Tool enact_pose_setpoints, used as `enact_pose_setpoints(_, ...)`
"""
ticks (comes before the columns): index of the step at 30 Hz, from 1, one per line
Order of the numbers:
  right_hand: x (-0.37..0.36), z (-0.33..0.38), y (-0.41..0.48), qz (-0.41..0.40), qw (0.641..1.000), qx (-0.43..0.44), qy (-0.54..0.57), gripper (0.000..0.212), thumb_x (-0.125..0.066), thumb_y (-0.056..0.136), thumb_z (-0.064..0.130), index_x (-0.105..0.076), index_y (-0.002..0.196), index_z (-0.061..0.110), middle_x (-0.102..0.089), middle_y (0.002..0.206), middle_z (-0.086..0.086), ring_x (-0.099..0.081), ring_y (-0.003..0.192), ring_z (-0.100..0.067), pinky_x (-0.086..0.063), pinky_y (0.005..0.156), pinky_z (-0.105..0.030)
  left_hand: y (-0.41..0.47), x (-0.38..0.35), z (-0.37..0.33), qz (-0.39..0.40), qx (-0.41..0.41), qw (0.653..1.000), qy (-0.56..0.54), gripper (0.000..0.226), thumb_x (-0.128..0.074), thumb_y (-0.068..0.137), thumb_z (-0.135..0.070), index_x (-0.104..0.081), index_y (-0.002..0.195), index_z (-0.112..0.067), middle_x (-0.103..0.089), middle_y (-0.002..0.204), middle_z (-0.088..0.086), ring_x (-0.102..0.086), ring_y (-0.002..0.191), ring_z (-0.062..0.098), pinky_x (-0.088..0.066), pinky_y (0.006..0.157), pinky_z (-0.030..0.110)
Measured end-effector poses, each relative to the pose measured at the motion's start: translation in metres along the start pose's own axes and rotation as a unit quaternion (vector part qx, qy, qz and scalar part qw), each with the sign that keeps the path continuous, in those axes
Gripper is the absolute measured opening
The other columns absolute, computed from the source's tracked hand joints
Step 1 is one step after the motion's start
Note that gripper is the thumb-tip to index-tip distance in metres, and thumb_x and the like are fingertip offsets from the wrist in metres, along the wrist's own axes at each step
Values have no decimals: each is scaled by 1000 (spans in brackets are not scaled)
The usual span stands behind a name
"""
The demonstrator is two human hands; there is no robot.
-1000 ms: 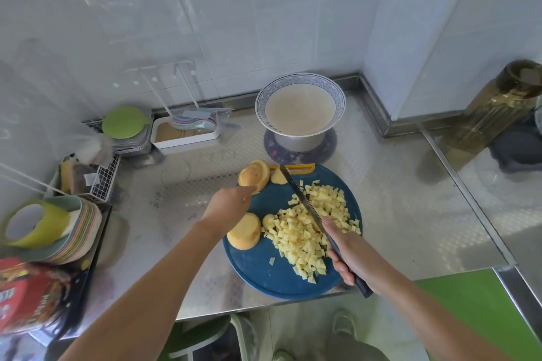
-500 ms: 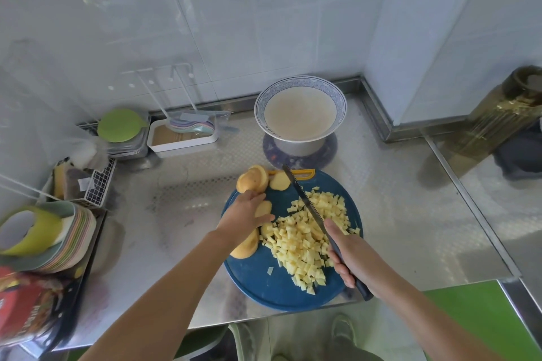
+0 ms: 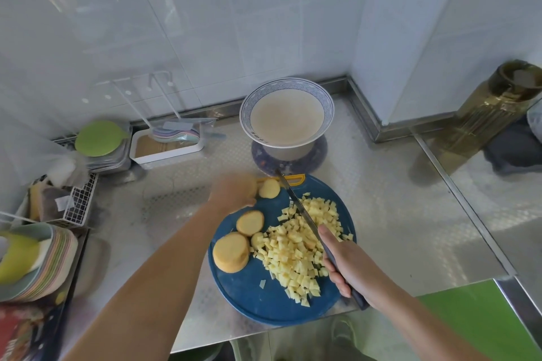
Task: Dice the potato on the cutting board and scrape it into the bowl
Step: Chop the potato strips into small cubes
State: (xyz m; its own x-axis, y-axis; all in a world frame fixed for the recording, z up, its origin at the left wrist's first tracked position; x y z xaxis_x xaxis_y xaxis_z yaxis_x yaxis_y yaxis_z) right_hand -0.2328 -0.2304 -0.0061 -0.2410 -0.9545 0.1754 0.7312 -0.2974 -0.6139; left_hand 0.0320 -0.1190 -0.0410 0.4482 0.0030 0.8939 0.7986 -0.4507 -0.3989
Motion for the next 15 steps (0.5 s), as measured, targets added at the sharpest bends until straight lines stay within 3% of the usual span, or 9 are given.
enact_pose_setpoints(6, -3, -1, 0, 4, 1000, -5, 9, 70, -32, 94, 68, -41, 49, 15, -41, 42, -3, -34, 33, -15, -37, 43, -20, 2, 8, 11, 1, -9, 999, -38, 77, -78, 73, -35, -42, 133, -4, -46, 127, 15, -52, 108, 29, -46, 83, 32)
enact_pose_setpoints(11, -5, -1, 0, 7, 1000, -3, 4, 70, -33, 92, 72, -41, 52, 15, -40, 44, -6, -35, 34, -17, -37, 43, -20, -2, 8, 14, 36, -18, 999, -32, 83, -79, 72, -33, -34, 138, -10, -36, 132, 16, -40, 121, 33, -41, 99, 39)
enact_pose_setpoints(15, -7, -1, -3, 7, 1000, 1, 4, 70, -32, 93, 70, -40, 51, 15, -39, 44, -6, -35, 34, -17, -36, 44, -21, -8, 1, 17, 41, -41, 998, -32, 83, -80, 72, -32, -32, 137, -14, -33, 132, 15, -33, 124, 33, -37, 100, 40)
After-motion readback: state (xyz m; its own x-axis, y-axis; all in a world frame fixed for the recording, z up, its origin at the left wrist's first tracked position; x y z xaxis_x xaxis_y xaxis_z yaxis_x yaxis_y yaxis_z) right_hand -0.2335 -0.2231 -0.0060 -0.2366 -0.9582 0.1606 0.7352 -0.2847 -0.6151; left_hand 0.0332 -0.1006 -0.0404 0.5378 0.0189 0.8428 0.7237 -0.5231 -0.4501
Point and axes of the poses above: each hand's wrist, its own y-axis towards the middle knuckle, its own x-axis out of the back of the hand, z = x × y, the point moved 1 cm from there along y, towards the middle knuckle
